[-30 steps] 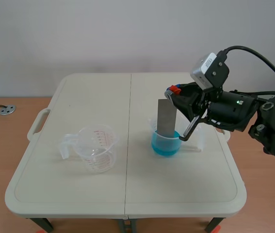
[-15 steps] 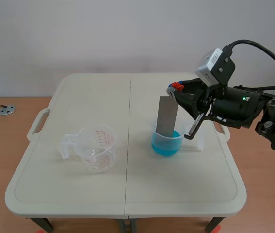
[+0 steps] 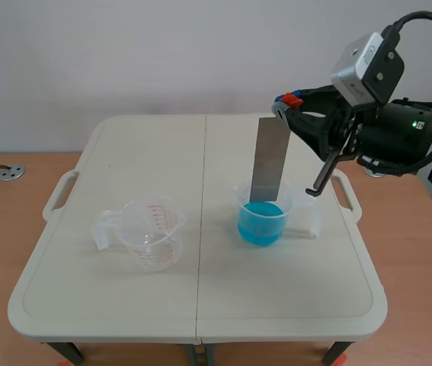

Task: Hold the metal plate by the orange handle, dip it into the blue solution, take it out and point at it, then put the plate back in the beaker on the left.
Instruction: 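Raise the plate and point at it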

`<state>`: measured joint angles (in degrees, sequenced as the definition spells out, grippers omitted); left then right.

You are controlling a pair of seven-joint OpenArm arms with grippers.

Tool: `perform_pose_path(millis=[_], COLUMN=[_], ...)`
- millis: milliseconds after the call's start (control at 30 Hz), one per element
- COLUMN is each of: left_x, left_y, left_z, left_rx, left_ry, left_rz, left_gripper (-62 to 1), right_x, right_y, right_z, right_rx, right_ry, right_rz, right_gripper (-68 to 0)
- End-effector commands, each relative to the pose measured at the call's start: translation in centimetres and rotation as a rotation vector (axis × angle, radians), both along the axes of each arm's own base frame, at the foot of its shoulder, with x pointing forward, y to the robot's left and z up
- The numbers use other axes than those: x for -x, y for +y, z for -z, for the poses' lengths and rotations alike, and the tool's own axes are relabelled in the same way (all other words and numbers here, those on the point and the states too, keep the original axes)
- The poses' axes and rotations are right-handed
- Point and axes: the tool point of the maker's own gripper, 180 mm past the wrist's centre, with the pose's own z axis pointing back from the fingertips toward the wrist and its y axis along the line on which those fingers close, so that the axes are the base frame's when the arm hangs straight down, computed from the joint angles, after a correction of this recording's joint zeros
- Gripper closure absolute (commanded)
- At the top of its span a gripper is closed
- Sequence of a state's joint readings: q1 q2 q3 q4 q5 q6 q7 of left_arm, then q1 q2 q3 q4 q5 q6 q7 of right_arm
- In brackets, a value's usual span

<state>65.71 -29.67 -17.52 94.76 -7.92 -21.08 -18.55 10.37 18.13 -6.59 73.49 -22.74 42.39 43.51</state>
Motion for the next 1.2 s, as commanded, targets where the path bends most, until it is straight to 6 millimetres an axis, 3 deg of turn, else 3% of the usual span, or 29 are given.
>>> perform_pose_path(millis=[0,267,600,967,1167], left_x=[-0.3,-0.3,-1.0,-9.6,-13.8], left_y=[-0.5,-0.6,-0.6,-1.8,-4.3], left_z=[-0.5,-0.5,-0.8,-4.6,-6.2], left_rx=[0.025,0.031,0.032,0.003,-0.011], left_ry=[-0.022,-0.018,-0.042,-0.270,-0.343], left_rz=[-0.002,0.002,0.003,0.065,0.153], left_gripper=[-1.5,-1.5,-1.5,-1.5,-1.5], right_x=[0.0,0.1,0.5,1.2,1.6], right_y=[-0.2,-0.9,-0.4,0.3,0.7], right_z=[-1.9,-4.7,-6.6,-8.4,-9.4], right_rx=[-0.012,-0.014,-0.001,0.007,0.014], right_ry=[-0.053,-0.140,-0.201,-0.262,-0.295], right_rz=[-0.012,0.010,0.000,-0.020,-0.028], right_gripper=[-1.3,-1.3,-1.3,-1.3,-1.3])
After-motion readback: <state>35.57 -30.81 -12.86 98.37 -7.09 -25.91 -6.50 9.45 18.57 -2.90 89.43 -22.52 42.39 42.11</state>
